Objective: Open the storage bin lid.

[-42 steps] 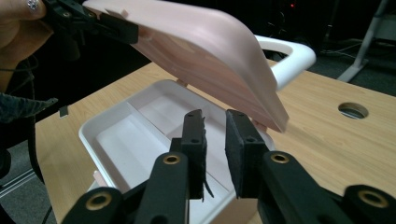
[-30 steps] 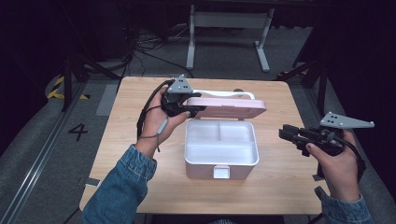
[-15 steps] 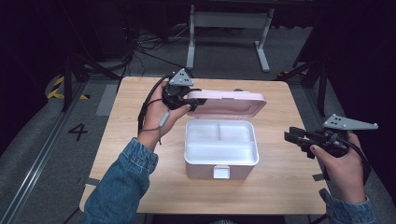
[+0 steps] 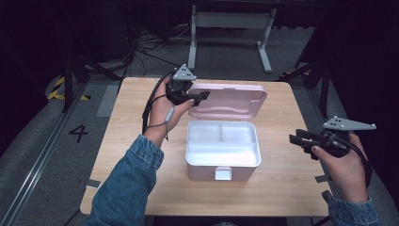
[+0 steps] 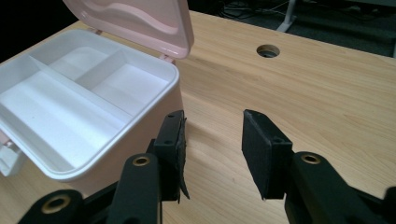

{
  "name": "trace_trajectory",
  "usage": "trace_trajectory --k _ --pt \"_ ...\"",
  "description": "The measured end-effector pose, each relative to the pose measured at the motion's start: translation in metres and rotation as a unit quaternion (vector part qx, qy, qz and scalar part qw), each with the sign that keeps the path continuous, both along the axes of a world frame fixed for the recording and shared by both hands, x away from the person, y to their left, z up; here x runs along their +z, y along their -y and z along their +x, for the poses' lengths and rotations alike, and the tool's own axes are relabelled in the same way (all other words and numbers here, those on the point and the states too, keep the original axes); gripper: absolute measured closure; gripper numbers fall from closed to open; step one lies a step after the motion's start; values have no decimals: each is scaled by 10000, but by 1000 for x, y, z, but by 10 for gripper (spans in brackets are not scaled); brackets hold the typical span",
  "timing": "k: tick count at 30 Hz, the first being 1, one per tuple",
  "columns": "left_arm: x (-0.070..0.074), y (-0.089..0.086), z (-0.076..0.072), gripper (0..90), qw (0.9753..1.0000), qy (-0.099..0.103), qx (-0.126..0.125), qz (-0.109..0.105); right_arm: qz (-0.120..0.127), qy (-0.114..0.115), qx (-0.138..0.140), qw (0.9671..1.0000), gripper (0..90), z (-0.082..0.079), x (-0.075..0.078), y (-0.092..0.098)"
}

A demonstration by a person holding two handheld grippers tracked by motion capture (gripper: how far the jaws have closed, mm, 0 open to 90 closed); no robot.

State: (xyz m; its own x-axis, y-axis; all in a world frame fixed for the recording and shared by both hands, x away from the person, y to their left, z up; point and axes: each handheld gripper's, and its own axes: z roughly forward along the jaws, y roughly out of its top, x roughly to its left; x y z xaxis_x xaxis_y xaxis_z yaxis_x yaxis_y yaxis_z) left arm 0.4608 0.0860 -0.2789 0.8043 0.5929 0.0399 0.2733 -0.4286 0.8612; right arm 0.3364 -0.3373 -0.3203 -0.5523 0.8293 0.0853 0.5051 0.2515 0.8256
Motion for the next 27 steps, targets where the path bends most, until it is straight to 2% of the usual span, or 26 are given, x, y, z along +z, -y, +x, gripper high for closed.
trace_trajectory --k 7,14,17,21,27 --pt "-3 3 8 565 9999 77 154 -6 -47 -31 -78 10000 606 3 -3 3" --pt "-6 6 22 541 9996 35 284 42 -22 -55 -44 10000 606 5 -5 -1" --pt "-7 8 28 530 9994 -27 318 98 -22 -76 -38 10000 606 6 -6 -2" --pt "-11 9 35 518 9991 -89 412 21 -8 -94 -32 10000 604 7 -7 -2" --pt "-14 10 46 505 9985 -317 449 -67 17 -118 14 9999 598 11 -9 -4"
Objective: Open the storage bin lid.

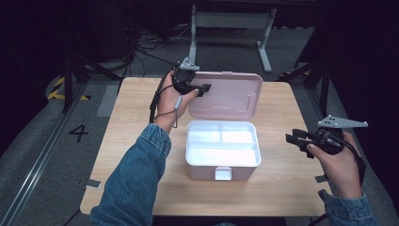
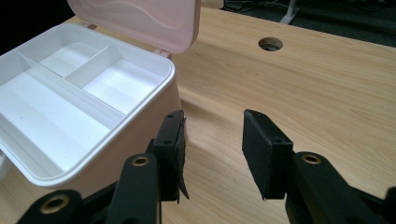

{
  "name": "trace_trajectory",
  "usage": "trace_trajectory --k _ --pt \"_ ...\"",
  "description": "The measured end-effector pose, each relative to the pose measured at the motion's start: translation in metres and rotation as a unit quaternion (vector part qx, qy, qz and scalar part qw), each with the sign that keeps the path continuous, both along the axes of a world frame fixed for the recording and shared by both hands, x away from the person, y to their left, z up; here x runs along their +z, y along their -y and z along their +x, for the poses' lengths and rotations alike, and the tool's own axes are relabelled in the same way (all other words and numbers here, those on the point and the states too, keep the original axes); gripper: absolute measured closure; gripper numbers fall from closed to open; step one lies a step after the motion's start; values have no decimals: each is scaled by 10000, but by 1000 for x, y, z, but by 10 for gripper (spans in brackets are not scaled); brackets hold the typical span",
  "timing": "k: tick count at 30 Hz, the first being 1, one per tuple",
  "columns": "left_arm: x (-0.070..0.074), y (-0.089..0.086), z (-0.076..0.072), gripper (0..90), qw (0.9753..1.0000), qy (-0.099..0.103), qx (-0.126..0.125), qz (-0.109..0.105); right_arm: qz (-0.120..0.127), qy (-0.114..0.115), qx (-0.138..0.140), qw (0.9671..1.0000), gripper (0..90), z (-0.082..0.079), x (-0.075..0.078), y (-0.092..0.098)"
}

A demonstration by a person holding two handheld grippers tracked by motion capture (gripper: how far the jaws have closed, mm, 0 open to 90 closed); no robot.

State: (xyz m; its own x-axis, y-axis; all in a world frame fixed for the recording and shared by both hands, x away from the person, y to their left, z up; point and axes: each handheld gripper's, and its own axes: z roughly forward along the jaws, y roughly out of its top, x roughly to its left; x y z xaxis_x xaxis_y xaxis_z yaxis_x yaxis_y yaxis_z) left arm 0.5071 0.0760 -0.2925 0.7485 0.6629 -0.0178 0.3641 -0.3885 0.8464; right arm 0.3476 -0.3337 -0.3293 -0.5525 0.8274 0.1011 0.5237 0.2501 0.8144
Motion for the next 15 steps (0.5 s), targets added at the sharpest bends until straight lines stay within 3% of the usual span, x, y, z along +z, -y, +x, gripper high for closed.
trace_trajectory --k 11,15 --pt "-10 -1 16 479 9992 -370 4 -172 47 -39 36 10000 587 4 -3 0" --pt "-14 -1 17 470 9989 -405 52 -234 49 -64 61 9999 587 5 -4 -2"
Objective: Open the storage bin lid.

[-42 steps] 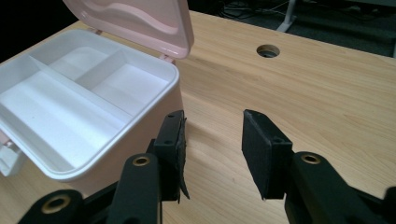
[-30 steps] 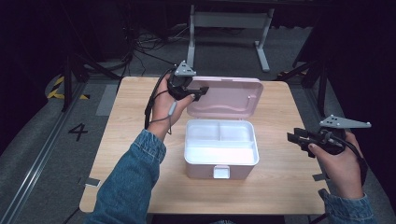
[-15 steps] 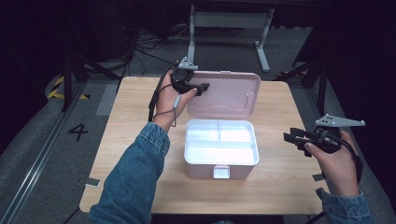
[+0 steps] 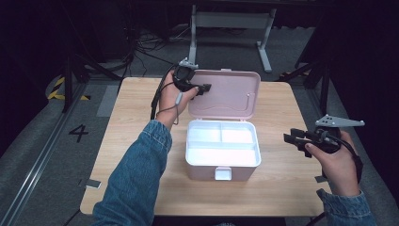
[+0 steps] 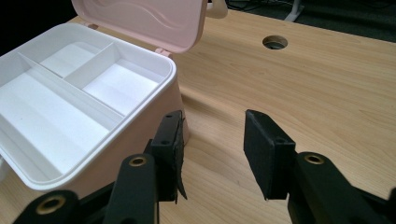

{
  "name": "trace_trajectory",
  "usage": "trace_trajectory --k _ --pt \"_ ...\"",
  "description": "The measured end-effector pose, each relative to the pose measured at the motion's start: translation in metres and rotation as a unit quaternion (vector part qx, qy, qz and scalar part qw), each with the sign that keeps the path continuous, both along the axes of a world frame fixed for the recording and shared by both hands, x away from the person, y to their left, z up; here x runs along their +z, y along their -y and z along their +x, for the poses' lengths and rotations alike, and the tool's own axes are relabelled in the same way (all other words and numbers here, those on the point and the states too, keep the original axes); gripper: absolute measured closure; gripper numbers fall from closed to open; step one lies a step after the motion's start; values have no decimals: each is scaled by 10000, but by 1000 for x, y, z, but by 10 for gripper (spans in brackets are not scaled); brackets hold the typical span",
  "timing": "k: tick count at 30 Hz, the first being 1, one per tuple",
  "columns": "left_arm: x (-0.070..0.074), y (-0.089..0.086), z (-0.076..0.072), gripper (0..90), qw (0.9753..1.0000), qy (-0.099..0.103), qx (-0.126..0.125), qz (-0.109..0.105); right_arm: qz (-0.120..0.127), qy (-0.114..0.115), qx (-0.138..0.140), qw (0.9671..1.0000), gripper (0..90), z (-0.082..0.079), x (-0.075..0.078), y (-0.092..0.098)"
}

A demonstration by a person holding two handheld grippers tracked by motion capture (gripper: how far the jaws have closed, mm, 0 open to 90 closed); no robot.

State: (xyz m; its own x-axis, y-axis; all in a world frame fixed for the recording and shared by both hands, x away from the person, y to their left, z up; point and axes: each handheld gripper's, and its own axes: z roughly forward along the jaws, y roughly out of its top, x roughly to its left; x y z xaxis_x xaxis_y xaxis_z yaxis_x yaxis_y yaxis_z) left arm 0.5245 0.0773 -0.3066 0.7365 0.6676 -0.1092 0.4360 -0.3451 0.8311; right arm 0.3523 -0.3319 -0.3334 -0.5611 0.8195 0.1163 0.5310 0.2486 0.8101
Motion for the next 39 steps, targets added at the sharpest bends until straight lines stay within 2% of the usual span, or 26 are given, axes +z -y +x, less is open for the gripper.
trace_trajectory --k 4,10,16,21,25,31,33,39 --pt "-3 -1 2 462 10000 -34 15 -31 -5 -34 25 10000 587 1 -2 -2" --pt "-11 -3 5 443 9997 -178 139 104 -35 -40 68 10000 587 2 -3 -4" --pt "-21 -4 9 432 9995 -268 185 32 -27 -68 102 9999 585 3 -5 -6" --pt "-29 -3 13 404 9985 -501 205 130 -34 -68 105 9999 583 3 -6 -6" --pt "-35 -4 17 397 9977 -638 237 52 -44 -63 89 9999 582 3 -6 -5" --pt "-45 -4 21 383 9958 -858 312 72 -56 -92 87 9999 583 5 -8 -4" --pt "-48 -4 22 386 9943 -980 360 218 -61 -96 75 9999 582 6 -9 -4" --pt "-57 -7 24 390 9913 -1211 422 294 -67 -134 72 9999 582 7 -11 -4"
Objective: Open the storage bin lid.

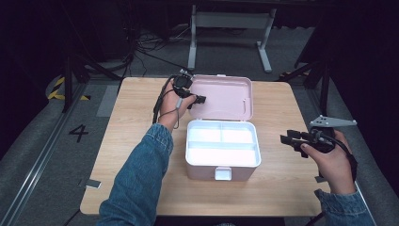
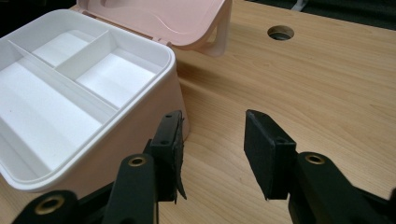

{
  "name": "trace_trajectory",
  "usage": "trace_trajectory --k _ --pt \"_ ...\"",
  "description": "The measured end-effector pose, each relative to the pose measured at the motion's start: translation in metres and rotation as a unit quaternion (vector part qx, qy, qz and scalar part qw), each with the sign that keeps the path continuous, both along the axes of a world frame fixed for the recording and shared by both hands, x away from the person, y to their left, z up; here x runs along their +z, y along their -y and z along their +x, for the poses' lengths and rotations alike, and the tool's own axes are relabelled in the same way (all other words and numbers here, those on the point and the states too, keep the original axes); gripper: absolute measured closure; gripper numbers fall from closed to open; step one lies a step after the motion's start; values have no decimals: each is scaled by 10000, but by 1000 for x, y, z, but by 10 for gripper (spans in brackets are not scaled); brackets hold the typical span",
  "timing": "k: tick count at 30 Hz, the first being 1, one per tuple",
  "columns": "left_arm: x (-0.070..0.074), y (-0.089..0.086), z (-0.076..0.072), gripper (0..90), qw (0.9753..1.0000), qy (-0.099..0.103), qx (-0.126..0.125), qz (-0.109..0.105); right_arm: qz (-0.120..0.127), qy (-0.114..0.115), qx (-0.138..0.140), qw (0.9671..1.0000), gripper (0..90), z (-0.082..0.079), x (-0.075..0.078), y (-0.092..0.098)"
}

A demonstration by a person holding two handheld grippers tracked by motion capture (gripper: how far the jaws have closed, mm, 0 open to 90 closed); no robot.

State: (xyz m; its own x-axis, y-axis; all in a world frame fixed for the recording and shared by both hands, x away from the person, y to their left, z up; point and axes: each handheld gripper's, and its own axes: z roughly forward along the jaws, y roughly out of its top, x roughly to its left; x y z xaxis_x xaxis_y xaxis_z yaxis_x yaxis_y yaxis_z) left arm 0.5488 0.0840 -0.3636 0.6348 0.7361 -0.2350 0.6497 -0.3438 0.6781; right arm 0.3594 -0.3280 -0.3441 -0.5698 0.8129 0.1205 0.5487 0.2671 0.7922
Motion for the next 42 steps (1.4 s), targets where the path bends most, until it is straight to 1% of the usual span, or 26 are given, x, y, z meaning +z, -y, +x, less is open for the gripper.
trace_trajectory --k 1,4,5,7,11,15,17,18,19,23,25,26,27,31,32,33,34,36,37,38,40,42 --pt "0 0 0 391 10000 0 0 0 -1 -8 -2 10000 583 0 0 0" --pt "-7 -1 3 389 9998 -156 48 62 -19 -23 2 10000 583 1 -1 0" --pt "-9 -1 4 387 9998 -161 39 84 -6 -36 3 10000 582 1 -1 -1" --pt "-10 -2 5 387 9996 -259 25 141 -11 -52 11 10000 581 1 -2 -1" --pt "-14 -2 6 385 9992 -356 51 183 -24 -68 10 10000 580 2 -3 -1" --pt "-18 -4 8 384 9985 -524 68 121 -14 -90 14 10000 574 3 -4 -1" --pt "-19 -4 8 384 9985 -538 67 105 -17 -95 13 10000 572 3 -4 -1" --pt "-20 -3 8 383 9983 -579 77 88 0 -101 15 9999 567 3 -4 -1" --pt "-20 -4 8 381 9982 -592 79 109 4 -100 14 9999 566 3 -4 -1" --pt "-22 -4 8 367 9983 -563 101 123 18 -110 1 9999 564 3 -4 -1" --pt "-23 -4 8 366 9982 -555 128 171 15 -100 -4 9999 561 4 -5 -1" --pt "-25 -5 8 365 9982 -561 130 137 16 -99 1 9999 557 4 -5 -1" --pt "-25 -5 8 365 9983 -553 124 160 17 -102 3 9999 555 4 -5 -1" --pt "-27 -6 7 366 9983 -551 137 97 -14 -106 24 9999 554 4 -6 -2" --pt "-27 -8 7 368 9984 -546 101 108 -8 -112 30 9999 554 4 -6 -2" --pt "-27 -8 7 370 9987 -478 156 95 -6 -114 30 9999 554 4 -6 -2" --pt "-27 -8 7 363 9989 -406 187 148 -6 -116 30 9999 553 4 -6 -3" --pt "-26 -10 6 338 9986 -381 251 254 -6 -117 28 9999 552 4 -6 -3" --pt "-25 -12 5 335 9987 -300 296 274 -8 -115 27 9999 552 4 -6 -3" --pt "-24 -13 5 334 9986 -293 338 270 -13 -114 23 9999 549 4 -6 -2" --pt "-19 -17 2 330 9990 -147 384 201 -11 -111 25 9999 542 4 -6 -3" --pt "-15 -21 -1 327 9991 -56 382 173 -9 -100 27 9999 538 4 -6 -3"
